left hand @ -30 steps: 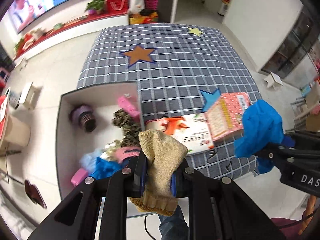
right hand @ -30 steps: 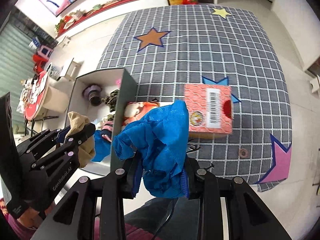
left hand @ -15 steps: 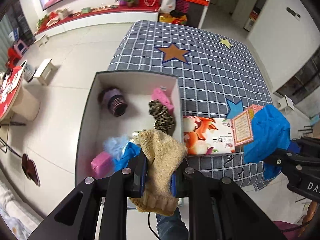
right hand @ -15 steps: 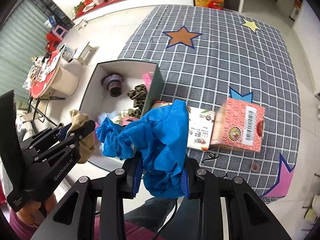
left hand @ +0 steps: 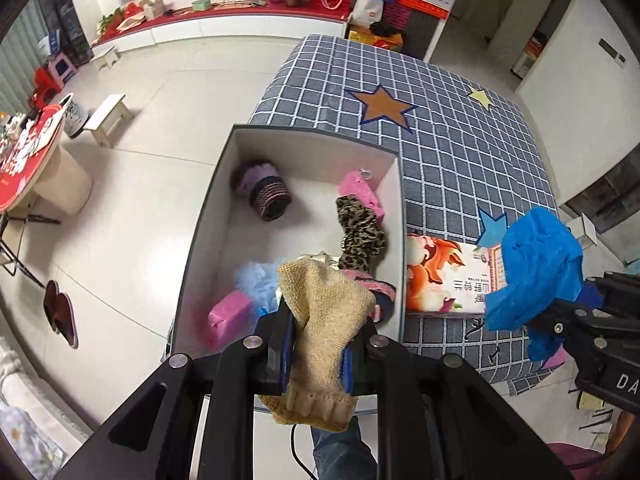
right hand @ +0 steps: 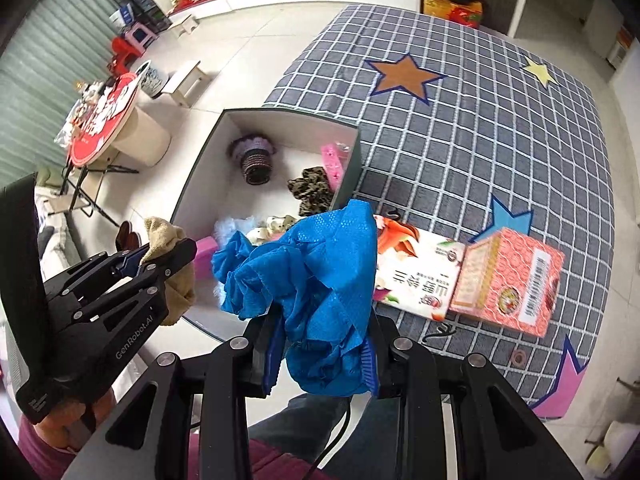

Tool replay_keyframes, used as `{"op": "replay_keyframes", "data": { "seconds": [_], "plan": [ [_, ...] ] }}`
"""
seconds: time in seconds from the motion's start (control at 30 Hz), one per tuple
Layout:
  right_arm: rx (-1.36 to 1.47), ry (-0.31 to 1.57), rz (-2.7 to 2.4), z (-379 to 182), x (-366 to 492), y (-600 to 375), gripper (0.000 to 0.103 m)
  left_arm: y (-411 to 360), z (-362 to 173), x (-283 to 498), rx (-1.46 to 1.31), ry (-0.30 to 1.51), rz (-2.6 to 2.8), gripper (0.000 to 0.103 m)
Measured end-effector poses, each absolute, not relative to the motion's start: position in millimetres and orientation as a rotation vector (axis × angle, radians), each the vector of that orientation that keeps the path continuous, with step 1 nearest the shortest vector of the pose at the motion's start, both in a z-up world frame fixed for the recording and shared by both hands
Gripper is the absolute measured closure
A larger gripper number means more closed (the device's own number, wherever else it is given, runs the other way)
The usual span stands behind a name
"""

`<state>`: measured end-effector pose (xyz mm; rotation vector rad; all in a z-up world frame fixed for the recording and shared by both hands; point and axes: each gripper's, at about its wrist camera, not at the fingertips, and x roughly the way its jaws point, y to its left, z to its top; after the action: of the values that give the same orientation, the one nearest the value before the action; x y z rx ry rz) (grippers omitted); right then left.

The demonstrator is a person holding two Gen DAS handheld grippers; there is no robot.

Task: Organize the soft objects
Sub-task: 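Carry the blue cloth and beige sock in both tools over the white box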

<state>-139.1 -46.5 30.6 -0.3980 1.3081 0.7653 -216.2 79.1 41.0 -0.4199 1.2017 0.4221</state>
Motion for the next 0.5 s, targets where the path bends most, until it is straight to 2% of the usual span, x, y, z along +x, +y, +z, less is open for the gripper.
{"op": "replay_keyframes", "data": {
  "seconds": [0.5],
  "plan": [
    [-0.529,1.309,0.853,16,-143,28,0.070,115,13,-228,-0.505,1.251,0.499,0.083]
  ]
}}
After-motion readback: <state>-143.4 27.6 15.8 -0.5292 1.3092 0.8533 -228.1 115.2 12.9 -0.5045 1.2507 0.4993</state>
